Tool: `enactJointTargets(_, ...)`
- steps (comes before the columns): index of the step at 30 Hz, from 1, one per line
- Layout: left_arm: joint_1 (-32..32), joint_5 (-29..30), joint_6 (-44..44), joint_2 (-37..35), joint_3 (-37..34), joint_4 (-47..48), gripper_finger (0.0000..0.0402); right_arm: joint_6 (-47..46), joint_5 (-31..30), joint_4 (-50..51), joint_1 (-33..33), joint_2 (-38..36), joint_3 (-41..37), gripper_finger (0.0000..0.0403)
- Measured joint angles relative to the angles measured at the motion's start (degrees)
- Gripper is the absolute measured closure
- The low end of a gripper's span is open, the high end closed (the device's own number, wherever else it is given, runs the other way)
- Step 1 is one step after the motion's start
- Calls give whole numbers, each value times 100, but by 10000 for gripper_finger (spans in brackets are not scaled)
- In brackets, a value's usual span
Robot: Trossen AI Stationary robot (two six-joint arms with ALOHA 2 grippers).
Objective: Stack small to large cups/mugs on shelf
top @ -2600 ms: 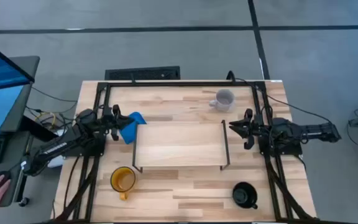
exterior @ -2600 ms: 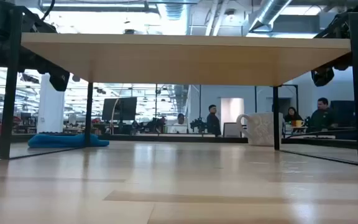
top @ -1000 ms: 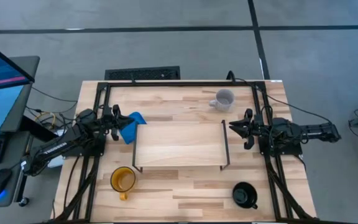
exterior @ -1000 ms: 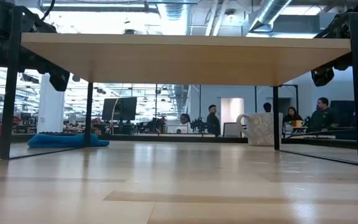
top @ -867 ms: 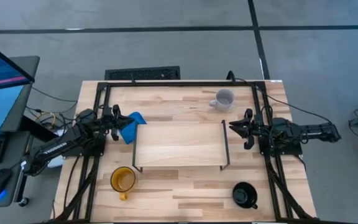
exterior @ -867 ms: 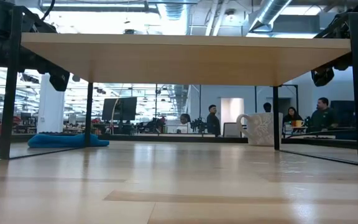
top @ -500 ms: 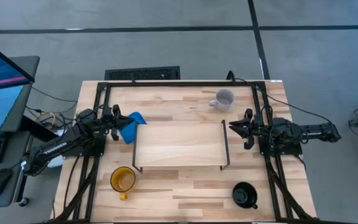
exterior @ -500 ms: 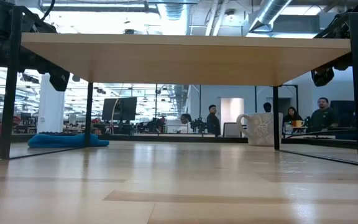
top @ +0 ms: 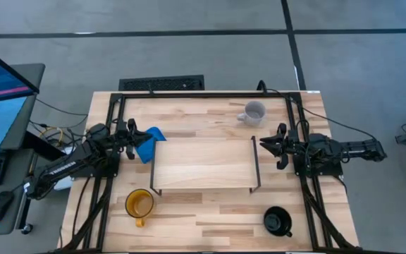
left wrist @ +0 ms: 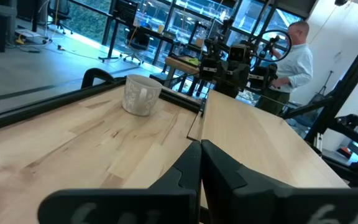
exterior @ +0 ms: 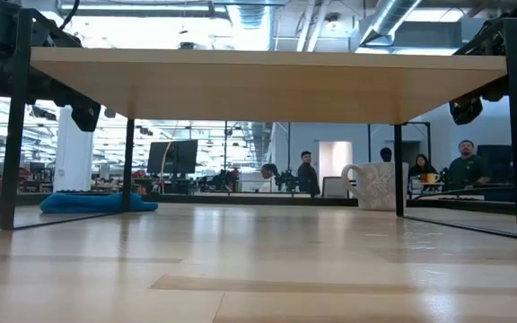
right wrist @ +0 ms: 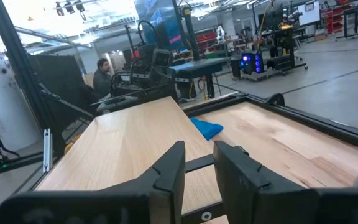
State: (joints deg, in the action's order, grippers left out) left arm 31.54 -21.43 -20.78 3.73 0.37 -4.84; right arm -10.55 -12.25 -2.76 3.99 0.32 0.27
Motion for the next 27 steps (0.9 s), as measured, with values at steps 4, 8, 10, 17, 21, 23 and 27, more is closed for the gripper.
enactJointTargets(4,0,-2,1,1,0,-1,401,-1,1,1,-2,-2,-1,296)
enactJointTargets(8,1,0,0,0,1,0,401,-1,1,0,0,-2,-2,296)
enactJointTargets(10,1,0,1,1,-1,0,401,0,0,0,0,0,-2,296)
enactJointTargets(17,1,330,-85,0,1,2,401,0,0,1,-2,-1,0,296)
enactJointTargets(21,1,399,-823,2,-1,-2,401,0,2,2,-1,-2,0,296)
enactJointTargets(23,1,418,-1270,2,0,-2,401,-1,2,0,0,-2,-2,296)
enactJointTargets(27,1,430,-1624,2,-1,-4,401,-2,1,0,0,-1,0,296)
